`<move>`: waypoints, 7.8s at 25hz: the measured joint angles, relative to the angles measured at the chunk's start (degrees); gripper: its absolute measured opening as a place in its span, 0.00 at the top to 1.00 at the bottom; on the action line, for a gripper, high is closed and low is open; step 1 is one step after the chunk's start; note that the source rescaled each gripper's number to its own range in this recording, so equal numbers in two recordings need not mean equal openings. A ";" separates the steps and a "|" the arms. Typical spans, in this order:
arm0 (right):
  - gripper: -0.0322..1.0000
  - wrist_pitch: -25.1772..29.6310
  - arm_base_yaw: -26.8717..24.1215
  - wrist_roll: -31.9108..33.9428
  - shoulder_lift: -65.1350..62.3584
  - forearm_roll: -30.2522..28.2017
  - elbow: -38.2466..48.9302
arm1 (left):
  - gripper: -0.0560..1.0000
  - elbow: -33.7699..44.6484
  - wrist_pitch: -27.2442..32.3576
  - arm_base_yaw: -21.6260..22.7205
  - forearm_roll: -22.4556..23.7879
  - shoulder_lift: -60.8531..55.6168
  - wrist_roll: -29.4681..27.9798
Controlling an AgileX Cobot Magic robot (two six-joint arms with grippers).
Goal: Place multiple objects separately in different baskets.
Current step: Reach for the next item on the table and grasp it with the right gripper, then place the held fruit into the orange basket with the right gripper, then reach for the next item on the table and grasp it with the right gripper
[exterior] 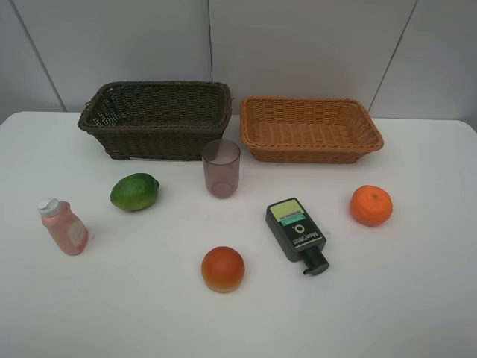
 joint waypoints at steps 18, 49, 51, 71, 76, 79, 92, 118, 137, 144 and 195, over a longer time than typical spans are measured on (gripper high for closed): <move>0.09 -8.74 0.00 0.00 57.62 3.92 -13.56 | 0.00 0.00 0.00 0.00 0.06 0.00 0.00; 0.00 -22.84 5.56 13.50 101.68 -1.76 -25.53 | 0.00 0.07 0.00 0.00 0.06 0.00 0.00; 0.00 -23.11 5.56 13.50 102.74 -2.01 -25.53 | 0.00 0.07 0.00 0.00 0.06 0.00 0.00; 0.00 -25.25 8.16 13.69 109.32 -1.51 -25.53 | 0.00 0.07 0.00 0.00 0.11 0.00 0.00; 0.29 -25.19 8.16 13.69 109.32 -1.44 -25.53 | 0.00 0.07 0.00 0.00 0.11 0.00 0.00; 0.67 -25.21 8.16 13.69 109.32 -1.44 -25.53 | 0.00 0.07 0.00 0.00 0.11 0.00 0.00; 0.67 -25.26 8.16 13.69 109.32 -2.15 -25.53 | 0.00 0.07 0.00 0.00 0.11 0.00 0.00; 0.67 8.44 11.80 9.01 121.10 -3.11 -74.11 | 0.00 0.07 0.00 0.00 0.11 0.00 0.00; 0.67 -2.59 13.49 8.96 136.19 -4.19 -85.66 | 0.00 0.07 0.00 0.00 0.11 0.00 0.00; 0.18 -2.97 13.49 7.78 136.21 -5.05 -85.66 | 0.00 0.07 0.00 0.00 0.11 0.00 0.00; 0.00 -17.10 35.47 15.20 102.59 -6.31 -28.02 | 0.00 0.07 0.00 0.00 0.11 0.00 0.00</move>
